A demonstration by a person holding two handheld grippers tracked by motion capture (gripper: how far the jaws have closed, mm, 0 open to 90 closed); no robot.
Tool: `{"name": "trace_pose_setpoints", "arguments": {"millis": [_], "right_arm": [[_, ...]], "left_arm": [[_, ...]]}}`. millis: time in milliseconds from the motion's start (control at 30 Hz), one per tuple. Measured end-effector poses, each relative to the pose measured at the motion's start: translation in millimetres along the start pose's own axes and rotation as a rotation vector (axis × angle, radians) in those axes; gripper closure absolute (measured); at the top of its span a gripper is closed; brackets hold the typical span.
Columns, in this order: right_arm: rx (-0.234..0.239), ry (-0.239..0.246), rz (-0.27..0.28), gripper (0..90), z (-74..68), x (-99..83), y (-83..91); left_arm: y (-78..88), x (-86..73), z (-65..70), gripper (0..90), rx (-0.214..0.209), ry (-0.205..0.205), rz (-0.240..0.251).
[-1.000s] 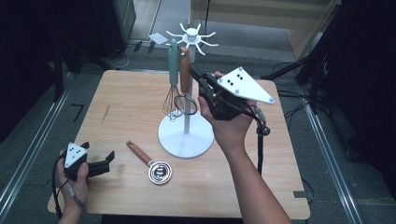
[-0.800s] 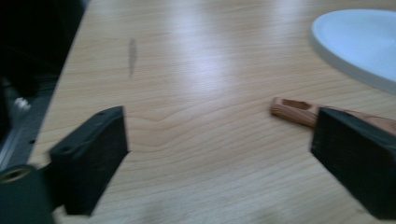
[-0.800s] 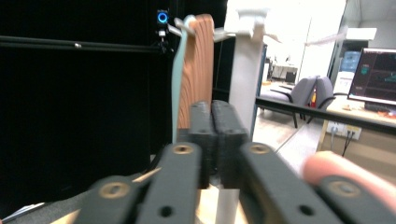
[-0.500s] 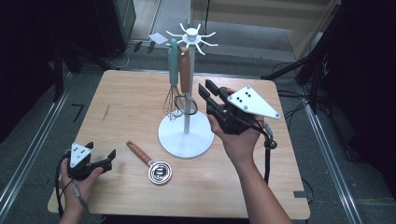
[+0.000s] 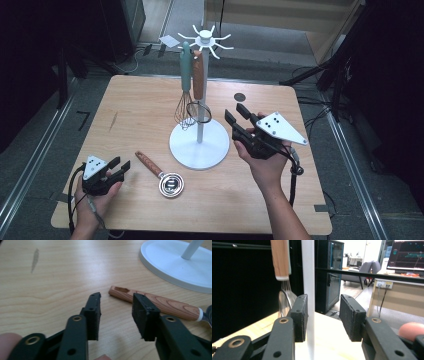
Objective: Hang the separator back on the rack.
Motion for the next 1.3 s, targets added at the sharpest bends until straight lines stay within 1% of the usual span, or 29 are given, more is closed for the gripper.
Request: {"name": "trace_pose_setpoints", "arguments": {"millis": [67,167,233,333,433,533,567,633,700,800,833,967,1133,1200,1300], "right_arm": [[-0.003,0.000,-0.011,58.7,1.6,-6.4,2.0],[-0.006,0.003,-0.024,57.8,3.3,-15.6,5.1],[-0.004,-0.001,-0.036,57.4,3.3,-22.2,7.4],[-0.005,0.003,-0.053,56.9,4.1,-34.2,11.6],[-0.007,-0.002,-0.066,56.7,5.2,-45.2,15.5],[-0.009,-0.009,-0.083,56.5,6.5,-57.0,20.1],[-0.009,-0.012,-0.088,56.2,7.0,-60.7,21.4],[-0.010,-0.016,-0.098,55.8,8.6,-67.8,24.0],[-0.014,-0.020,-0.109,55.1,10.1,-74.7,26.2],[-0.020,-0.014,-0.122,54.0,12.2,-84.4,28.7],[-0.022,-0.022,-0.131,53.8,12.5,-87.9,30.0],[-0.025,-0.027,-0.152,53.5,15.4,-99.6,33.7],[-0.037,-0.056,-0.167,53.5,20.0,-113.1,38.5],[-0.043,-0.063,-0.169,53.5,22.5,-118.7,40.4],[-0.058,-0.078,-0.177,53.6,26.9,-128.1,42.3]], "left_arm": [[-1.6,-1.3,3.1,69.2,-0.016,-0.001,-0.010],[-2.8,-3.7,8.2,78.4,-0.053,0.007,-0.037],[-4.3,-5.6,12.3,84.3,-0.064,0.006,-0.055],[-5.6,-7.6,19.7,90.0,-0.079,0.001,-0.075],[-7.3,-8.1,27.6,90.0,-0.103,0.000,-0.087],[-10.0,-10.3,36.7,90.0,-0.125,-0.017,-0.116],[-11.0,-10.8,40.0,90.0,-0.134,-0.019,-0.122],[-13.1,-12.0,45.4,90.0,-0.140,-0.029,-0.134],[-14.5,-13.2,51.6,90.0,-0.157,-0.032,-0.149],[-16.6,-14.9,58.7,90.0,-0.171,-0.049,-0.162],[-16.8,-15.1,60.3,90.0,-0.169,-0.055,-0.166],[-18.6,-16.3,67.2,90.0,-0.184,-0.057,-0.178],[-21.3,-19.4,78.5,90.0,-0.203,-0.082,-0.204],[-22.1,-19.9,83.5,90.0,-0.208,-0.093,-0.205],[-23.1,-20.5,90.6,90.0,-0.228,-0.107,-0.214]]}}
Point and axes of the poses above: each handheld gripper's, and its own axes: y roughly backward along the jaws, x roughly out of its top, z roughly to its right, the point moved 8 cm from there along -y, roughly forward along the jaws, and after that the axes turned 1 degree about -x, right-handed, at the moved point
